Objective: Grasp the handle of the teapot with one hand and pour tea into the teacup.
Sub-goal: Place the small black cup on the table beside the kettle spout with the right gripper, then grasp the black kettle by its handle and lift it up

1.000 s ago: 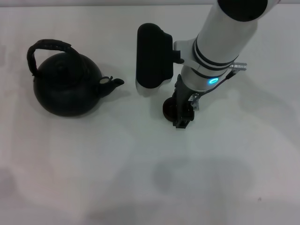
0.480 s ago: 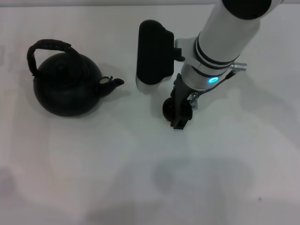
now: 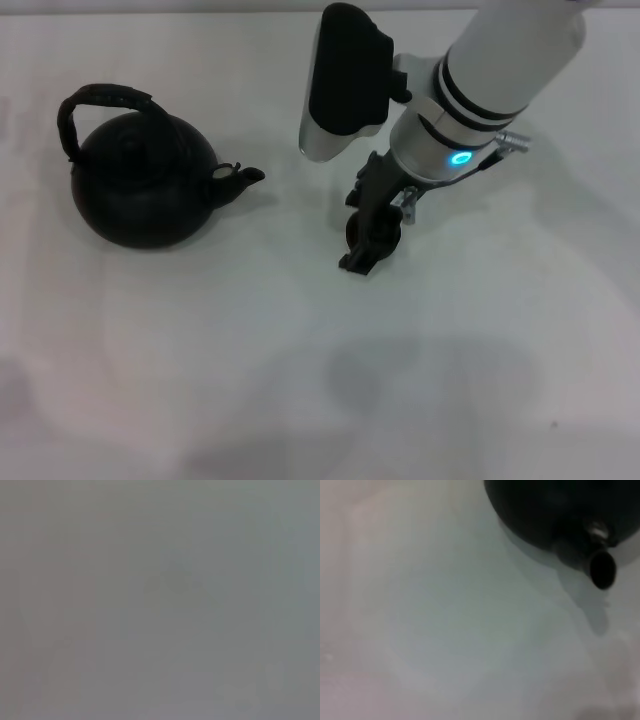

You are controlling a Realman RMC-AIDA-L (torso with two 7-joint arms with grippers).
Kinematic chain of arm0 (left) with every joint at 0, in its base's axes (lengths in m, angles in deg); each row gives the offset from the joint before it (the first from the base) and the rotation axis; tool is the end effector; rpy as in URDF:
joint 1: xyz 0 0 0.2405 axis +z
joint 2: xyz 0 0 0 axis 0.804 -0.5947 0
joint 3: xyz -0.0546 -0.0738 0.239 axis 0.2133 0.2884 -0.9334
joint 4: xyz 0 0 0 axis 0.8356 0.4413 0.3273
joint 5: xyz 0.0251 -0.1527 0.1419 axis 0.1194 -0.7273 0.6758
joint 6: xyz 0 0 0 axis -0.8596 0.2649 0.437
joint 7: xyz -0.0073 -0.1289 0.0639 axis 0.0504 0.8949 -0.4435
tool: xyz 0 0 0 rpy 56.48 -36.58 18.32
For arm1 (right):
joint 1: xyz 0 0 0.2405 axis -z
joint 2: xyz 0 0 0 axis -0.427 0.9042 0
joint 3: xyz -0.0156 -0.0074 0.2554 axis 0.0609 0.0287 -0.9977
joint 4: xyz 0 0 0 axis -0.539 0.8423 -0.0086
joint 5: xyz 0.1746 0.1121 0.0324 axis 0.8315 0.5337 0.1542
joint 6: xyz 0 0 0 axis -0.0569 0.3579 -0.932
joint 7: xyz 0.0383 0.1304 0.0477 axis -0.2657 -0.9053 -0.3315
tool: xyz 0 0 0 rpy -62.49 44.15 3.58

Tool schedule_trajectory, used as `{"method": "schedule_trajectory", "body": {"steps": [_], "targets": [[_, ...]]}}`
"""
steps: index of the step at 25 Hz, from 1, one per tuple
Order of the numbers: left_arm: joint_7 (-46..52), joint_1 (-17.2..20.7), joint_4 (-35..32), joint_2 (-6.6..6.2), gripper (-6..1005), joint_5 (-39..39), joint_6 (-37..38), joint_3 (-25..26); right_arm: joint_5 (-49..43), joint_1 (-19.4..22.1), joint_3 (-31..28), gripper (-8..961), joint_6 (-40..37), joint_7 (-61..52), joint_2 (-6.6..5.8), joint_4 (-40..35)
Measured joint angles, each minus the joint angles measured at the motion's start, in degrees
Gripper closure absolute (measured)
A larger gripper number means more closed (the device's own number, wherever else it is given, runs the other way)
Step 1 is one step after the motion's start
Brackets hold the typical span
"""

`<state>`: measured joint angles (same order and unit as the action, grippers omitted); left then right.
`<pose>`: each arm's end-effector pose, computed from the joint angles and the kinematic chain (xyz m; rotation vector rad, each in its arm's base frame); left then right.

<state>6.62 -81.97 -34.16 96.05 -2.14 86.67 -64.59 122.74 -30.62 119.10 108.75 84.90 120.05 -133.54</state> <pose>-0.3767 0.3371 0.0552 -1.2362 -0.7610 -0.8049 0.1309 0.3630 -0.1129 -2.9481 0.2023 -0.7312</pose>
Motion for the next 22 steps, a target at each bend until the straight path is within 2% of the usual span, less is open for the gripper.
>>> {"method": "schedule_trajectory", "body": {"steps": [6, 10, 15, 22], "targets": [[-0.08, -0.13, -0.01, -0.01, 273, 0.00, -0.09, -0.06, 5.47, 1.07, -4.10, 94, -0.46, 3.17, -0.02, 2.88], [0.00, -0.15, 0.02, -0.06, 272, 0.00, -0.09, -0.20, 8.10, 3.29, -9.72, 94, -0.59, 6.36, -0.14, 3.61], [0.01, -0.17, 0.19, -0.10, 272, 0.07, -0.14, -0.34, 11.81, 5.55, -22.44, 94, -1.10, 11.38, -0.29, 8.56], [0.05, 0.23, 0.35, -0.10, 273, 0.32, -0.17, -0.43, 24.24, 9.05, -42.45, 94, -1.54, 19.00, -0.60, 19.18]]}}
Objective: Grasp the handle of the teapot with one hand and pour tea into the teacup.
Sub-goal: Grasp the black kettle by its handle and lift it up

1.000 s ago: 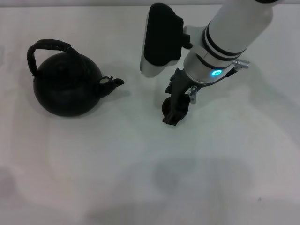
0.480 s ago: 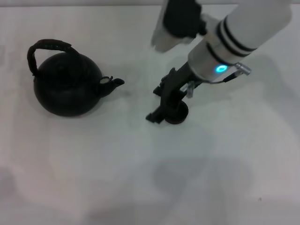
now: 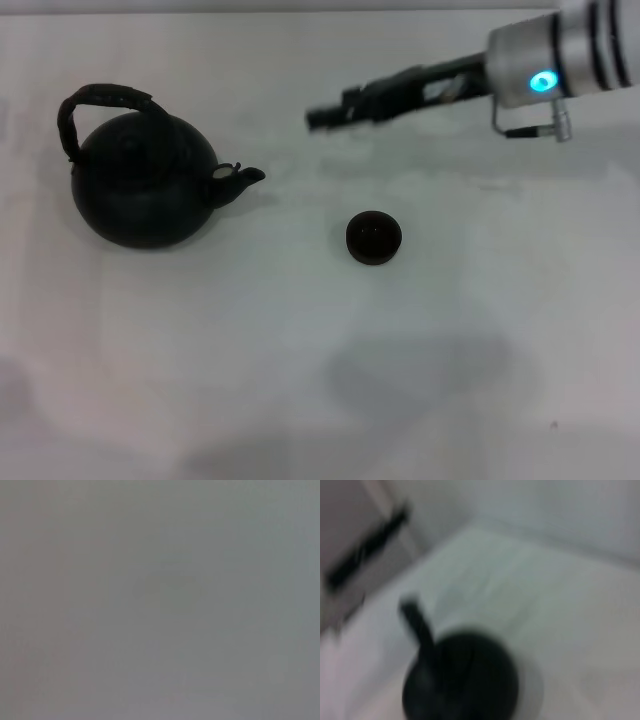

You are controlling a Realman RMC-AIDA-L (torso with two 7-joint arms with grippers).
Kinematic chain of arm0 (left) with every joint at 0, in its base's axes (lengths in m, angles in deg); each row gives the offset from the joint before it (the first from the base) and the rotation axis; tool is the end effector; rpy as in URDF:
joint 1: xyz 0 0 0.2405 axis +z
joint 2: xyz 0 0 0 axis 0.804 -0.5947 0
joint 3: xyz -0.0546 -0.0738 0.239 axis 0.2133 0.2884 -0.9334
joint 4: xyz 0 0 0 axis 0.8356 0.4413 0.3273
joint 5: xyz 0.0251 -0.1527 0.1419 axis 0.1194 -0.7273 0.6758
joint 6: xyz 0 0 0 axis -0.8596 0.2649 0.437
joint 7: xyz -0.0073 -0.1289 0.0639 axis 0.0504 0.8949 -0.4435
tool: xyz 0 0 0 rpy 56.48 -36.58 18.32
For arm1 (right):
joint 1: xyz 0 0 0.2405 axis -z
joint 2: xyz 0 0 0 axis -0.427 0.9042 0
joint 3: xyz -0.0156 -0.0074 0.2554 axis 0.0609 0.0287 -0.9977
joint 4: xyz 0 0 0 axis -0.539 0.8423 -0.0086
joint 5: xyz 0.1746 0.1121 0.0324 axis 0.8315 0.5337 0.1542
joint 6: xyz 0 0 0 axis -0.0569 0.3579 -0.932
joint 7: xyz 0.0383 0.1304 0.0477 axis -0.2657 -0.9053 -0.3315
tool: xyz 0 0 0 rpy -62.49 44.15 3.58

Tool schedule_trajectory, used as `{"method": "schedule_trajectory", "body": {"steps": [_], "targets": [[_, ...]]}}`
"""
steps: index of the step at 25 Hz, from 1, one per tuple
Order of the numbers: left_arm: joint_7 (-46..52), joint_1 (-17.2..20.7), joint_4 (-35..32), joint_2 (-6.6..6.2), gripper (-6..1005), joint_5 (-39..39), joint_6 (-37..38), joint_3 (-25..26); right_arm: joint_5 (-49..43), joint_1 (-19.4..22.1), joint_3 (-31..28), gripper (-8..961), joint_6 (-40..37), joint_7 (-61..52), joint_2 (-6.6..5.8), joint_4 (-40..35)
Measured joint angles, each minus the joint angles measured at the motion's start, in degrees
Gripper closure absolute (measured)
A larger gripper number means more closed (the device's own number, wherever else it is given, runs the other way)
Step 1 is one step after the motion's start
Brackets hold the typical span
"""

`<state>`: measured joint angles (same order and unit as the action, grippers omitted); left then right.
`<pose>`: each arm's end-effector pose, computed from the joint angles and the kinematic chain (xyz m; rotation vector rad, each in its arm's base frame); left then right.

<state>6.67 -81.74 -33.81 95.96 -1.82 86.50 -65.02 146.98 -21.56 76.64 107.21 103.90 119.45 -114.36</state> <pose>-0.3790 0.3353 0.0551 -1.2471 -0.7609 -0.7912 0.1815 0.4041 -0.0519 -2.7162 1.1307 0.4418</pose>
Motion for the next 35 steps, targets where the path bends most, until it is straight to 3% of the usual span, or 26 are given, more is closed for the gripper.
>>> {"method": "schedule_trajectory", "body": {"steps": [6, 8, 9, 10, 12, 18, 22, 26, 35], "targets": [[0.03, 0.25, 0.02, 0.11, 273, 0.14, -0.02, -0.09, 11.80, 6.10, -16.11, 95, -2.57, 2.83, -0.17, 6.55], [0.02, 0.33, 0.07, 0.15, 273, 0.51, -0.01, -0.41, 17.23, 8.54, -20.05, 95, -4.01, 3.94, -0.02, 8.66], [0.03, 0.55, 0.12, -0.10, 273, 1.87, -0.01, -1.64, 24.27, 10.91, -22.95, 95, -5.48, 4.93, 0.08, 11.78], [0.03, 0.55, 0.12, -0.10, 273, 1.87, -0.01, -1.64, 24.27, 10.91, -22.95, 95, -5.48, 4.93, 0.08, 11.78], [0.36, 0.87, 0.17, -0.52, 273, 2.93, -0.01, -2.94, 34.06, 13.80, -24.40, 95, -6.94, 10.60, 0.28, 15.54], [1.01, 2.14, 0.25, -0.57, 272, 3.97, 0.43, -3.37, 40.23, 15.65, -24.58, 95, -12.18, 26.52, 0.47, 17.30], [2.52, 3.56, 0.25, -0.51, 272, 5.06, 0.66, -4.99, 43.07, 15.08, -24.63, 95, -14.43, 49.88, 0.55, 17.09], [7.03, 6.80, 0.25, -0.50, 272, 5.55, 2.51, -11.10, 50.70, 13.67, -24.54, 96, -13.34, 71.49, 0.62, 19.62], [9.86, 16.58, 1.63, 1.61, 272, 10.59, 15.33, -14.91, 54.06, 14.01, -24.67, 96, -13.36, 81.05, 0.21, 18.77]]}}
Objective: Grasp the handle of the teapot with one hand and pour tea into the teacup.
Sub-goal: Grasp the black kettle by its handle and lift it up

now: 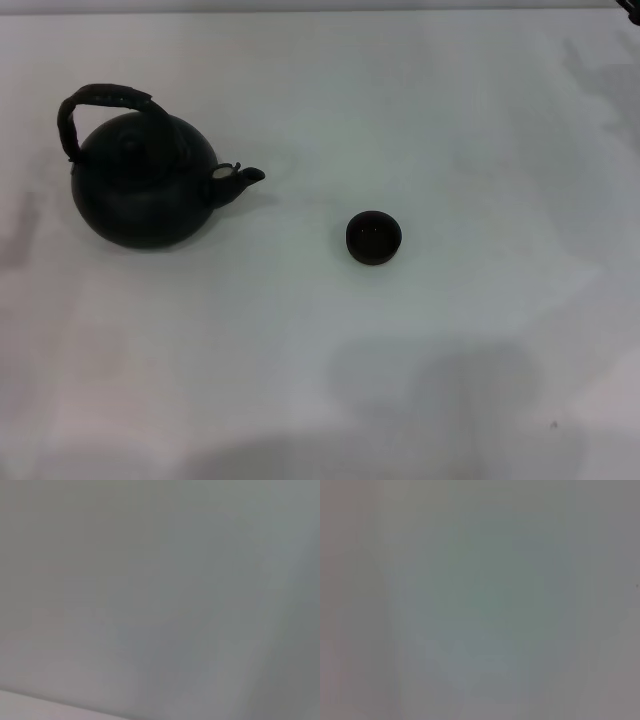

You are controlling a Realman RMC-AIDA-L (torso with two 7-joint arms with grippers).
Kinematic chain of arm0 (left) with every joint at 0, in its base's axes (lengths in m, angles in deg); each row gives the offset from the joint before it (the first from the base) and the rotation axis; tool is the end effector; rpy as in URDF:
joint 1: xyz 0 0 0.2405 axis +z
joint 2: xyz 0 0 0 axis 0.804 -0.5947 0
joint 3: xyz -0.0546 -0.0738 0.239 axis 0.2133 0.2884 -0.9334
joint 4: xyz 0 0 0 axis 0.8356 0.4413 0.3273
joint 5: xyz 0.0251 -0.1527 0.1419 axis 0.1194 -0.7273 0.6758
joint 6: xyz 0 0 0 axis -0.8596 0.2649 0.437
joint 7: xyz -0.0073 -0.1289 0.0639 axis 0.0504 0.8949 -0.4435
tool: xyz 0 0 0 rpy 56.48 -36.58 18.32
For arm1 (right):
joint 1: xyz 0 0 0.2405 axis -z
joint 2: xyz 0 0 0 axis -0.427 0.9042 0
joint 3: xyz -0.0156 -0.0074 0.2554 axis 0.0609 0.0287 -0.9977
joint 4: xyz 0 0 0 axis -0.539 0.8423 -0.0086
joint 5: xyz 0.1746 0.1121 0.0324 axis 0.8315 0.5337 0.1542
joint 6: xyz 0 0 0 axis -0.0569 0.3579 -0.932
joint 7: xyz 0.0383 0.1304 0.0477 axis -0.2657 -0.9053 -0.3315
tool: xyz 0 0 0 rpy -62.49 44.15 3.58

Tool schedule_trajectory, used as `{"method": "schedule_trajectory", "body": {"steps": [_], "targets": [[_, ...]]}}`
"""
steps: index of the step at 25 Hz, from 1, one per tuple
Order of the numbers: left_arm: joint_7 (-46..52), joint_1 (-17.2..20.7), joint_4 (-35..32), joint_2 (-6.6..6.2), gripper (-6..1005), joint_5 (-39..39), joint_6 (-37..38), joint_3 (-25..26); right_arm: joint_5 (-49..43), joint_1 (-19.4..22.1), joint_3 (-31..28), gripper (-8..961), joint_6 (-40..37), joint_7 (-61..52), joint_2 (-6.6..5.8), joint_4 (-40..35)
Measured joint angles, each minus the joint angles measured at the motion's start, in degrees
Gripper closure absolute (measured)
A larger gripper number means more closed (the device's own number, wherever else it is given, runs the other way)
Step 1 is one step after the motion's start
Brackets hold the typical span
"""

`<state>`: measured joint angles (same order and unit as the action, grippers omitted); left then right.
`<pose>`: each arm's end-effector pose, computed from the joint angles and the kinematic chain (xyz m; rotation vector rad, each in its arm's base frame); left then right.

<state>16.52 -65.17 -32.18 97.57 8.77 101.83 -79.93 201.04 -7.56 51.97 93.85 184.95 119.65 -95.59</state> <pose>-0.3958 0.2201 0.0120 -1.5324 -0.8307 -0.8526 0.3326 0.3958 0.0359 -1.6929 0.6620 0.6633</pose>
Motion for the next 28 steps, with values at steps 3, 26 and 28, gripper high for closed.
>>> {"method": "schedule_trajectory", "body": {"steps": [3, 26, 28], "targets": [[-0.28, 1.41, 1.12, -0.15, 273, 3.50, 3.34, -2.53, 0.02, 0.47, -0.02, 96, -0.31, 2.64, 0.11, -0.14], [-6.60, -6.04, 2.93, 0.33, 272, 2.92, 3.90, -8.14, 2.46, 0.47, -0.06, 97, 0.17, 2.93, 0.21, -0.01], [-6.75, -6.74, 2.67, 0.28, 272, 2.32, 2.41, -8.18, 2.46, 0.39, -0.06, 97, 0.18, 2.92, 0.22, 0.02]]}}
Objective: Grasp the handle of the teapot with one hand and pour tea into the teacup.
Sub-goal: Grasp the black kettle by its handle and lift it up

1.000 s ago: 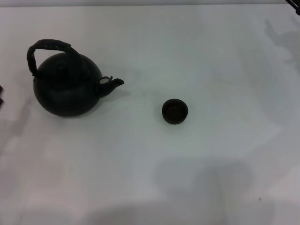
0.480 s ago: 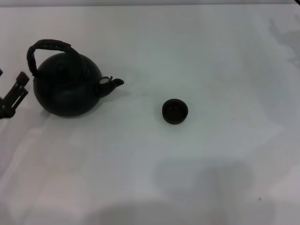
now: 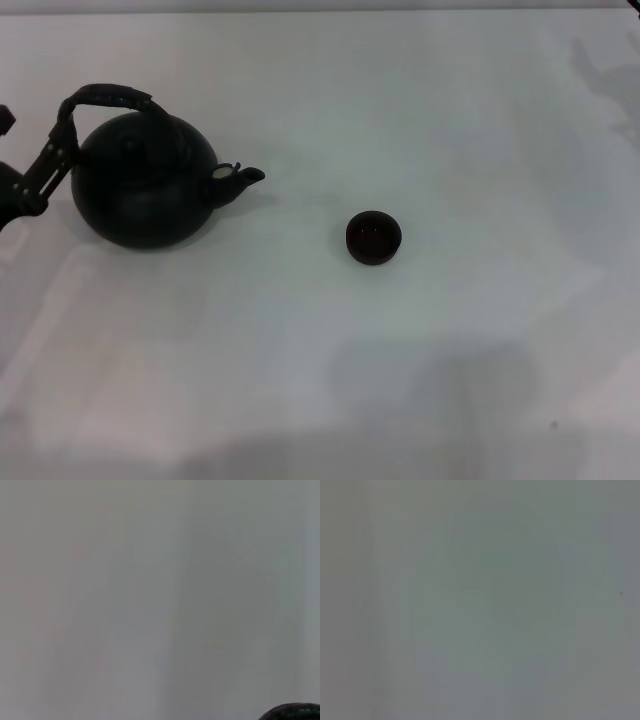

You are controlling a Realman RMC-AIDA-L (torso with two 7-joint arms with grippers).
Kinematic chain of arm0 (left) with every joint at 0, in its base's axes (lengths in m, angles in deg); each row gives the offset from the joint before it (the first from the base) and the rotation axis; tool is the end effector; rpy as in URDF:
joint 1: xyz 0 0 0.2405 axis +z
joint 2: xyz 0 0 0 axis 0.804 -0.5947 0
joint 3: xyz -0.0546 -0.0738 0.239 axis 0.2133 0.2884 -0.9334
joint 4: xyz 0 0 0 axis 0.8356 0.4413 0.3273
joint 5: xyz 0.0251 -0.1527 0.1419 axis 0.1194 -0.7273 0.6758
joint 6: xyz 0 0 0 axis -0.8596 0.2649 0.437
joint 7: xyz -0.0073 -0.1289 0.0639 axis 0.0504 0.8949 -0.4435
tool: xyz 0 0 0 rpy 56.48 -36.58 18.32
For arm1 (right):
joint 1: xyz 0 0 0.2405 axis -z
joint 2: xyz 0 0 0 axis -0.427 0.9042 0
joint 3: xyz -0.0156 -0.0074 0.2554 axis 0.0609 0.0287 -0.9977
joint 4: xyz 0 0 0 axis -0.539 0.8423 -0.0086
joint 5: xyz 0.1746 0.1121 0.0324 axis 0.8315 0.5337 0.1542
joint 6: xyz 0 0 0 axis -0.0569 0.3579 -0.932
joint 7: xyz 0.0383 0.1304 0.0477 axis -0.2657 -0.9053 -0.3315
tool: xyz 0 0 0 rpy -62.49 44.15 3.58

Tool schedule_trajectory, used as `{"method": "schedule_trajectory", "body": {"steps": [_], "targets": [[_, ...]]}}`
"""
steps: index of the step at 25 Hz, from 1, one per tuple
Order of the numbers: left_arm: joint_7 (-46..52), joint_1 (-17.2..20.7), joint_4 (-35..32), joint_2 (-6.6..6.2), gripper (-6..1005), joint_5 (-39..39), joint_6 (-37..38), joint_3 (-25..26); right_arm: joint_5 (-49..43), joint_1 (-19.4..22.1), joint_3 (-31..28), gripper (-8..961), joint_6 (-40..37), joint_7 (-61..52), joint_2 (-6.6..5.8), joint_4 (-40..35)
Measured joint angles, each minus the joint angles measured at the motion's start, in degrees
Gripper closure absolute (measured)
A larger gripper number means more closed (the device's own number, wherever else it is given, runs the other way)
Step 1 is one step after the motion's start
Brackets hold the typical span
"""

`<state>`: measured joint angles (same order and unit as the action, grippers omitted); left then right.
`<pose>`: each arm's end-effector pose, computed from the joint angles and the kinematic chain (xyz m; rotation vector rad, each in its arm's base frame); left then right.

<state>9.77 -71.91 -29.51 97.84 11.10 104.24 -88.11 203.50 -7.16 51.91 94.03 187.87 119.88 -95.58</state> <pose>-0.3587 0.2563 -0.0028 -1.8143 -0.5814 -0.8310 0.3355 0.3940 0.0388 -1.6617 0.6409 0.6483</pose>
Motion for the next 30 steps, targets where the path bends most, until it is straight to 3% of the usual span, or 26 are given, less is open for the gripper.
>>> {"method": "schedule_trajectory", "body": {"steps": [9, 20, 28, 30], "targets": [[0.00, -3.20, 0.23, -0.26, 272, 0.54, -5.13, -0.52, 1.28, -0.91, 0.00, 97, -0.03, -0.10, 0.09, 0.10], [-0.21, -3.65, 0.35, -0.30, 273, 1.33, -5.91, -0.66, 1.45, -1.65, 0.00, 98, -0.32, -0.35, 0.09, 0.16], [-1.49, -3.31, 0.04, -0.13, 439, 1.00, -7.17, -0.66, 1.99, -1.80, 0.00, 98, -0.42, -0.48, 0.17, 0.77], [-1.49, -3.31, -0.02, -0.13, 534, 1.02, -7.29, -0.65, 2.02, -1.85, 0.00, 98, -0.43, -0.50, 0.17, 0.96]]}}
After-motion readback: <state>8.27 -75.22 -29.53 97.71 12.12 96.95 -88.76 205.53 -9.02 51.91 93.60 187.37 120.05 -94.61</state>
